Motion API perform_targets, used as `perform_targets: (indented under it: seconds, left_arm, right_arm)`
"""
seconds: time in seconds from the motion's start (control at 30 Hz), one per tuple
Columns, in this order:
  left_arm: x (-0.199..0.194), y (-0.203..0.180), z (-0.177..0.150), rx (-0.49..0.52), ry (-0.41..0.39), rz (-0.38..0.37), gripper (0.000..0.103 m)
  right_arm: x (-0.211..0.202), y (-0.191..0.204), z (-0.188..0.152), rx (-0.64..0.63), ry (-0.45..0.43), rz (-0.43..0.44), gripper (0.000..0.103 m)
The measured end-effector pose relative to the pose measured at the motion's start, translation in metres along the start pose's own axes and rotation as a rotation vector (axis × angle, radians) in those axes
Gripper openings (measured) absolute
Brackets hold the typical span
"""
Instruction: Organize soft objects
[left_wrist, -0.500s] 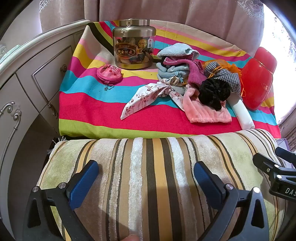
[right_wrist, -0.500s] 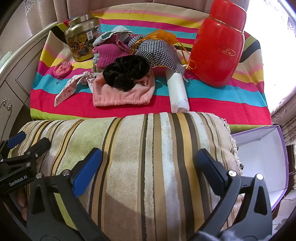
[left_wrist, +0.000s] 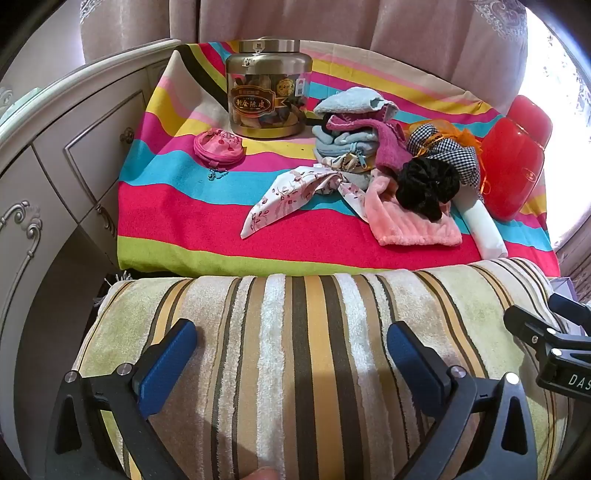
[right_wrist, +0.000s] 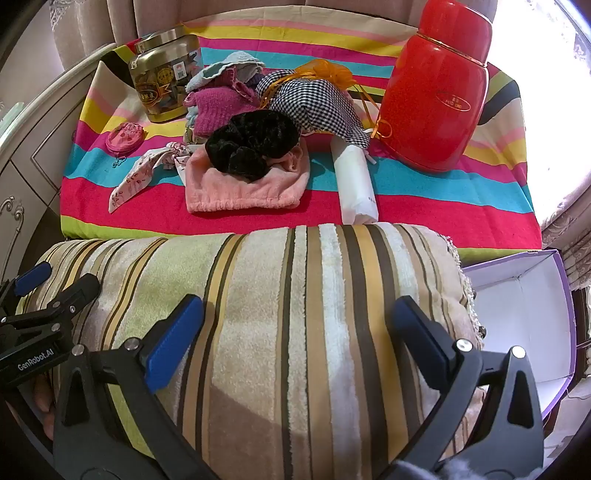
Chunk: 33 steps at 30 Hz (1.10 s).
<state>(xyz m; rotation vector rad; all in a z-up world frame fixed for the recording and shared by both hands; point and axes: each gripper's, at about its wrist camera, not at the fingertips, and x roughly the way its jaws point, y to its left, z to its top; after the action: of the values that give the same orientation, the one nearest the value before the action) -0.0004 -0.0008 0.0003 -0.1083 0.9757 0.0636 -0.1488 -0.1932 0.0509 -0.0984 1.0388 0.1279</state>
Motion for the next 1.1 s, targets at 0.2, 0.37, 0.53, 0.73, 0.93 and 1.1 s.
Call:
perform_targets:
  seconds: [0.2,0.37,0.53,0.73,0.93,1.1]
  left_arm:
    - [0.000,0.000,0.000,0.001,-0.001,0.001,0.103]
    - [0.000,0.000,0.000,0.001,-0.001,0.001,0.103]
    - [-0.001,0.000,0.000,-0.004,0.002,-0.001,0.103]
    - [-0.001,0.002,0.000,-0.013,0.015,-0.022,0.103]
    - [-0.005,0.008,0.001,-0.040,-0.003,-0.060,0.103]
    - [-0.006,0.010,0.009,-0.044,-0.026,-0.078,0.102]
  right_arm:
    - [0.000,0.000,0.000,0.000,-0.002,0.001,0.103]
    - [0.001,0.000,-0.001,0.002,-0.013,0.001,0.103]
    - [-0.003,0.000,-0.003,0.003,-0.026,-0.002,0.103]
    - [-0.003,0.000,-0.005,0.004,-0.042,-0.004,0.103]
    - [-0.002,-0.004,0.003,-0.025,0.004,0.035,0.103]
    - [0.006,-0.012,0.014,-0.061,0.034,0.091,0.103]
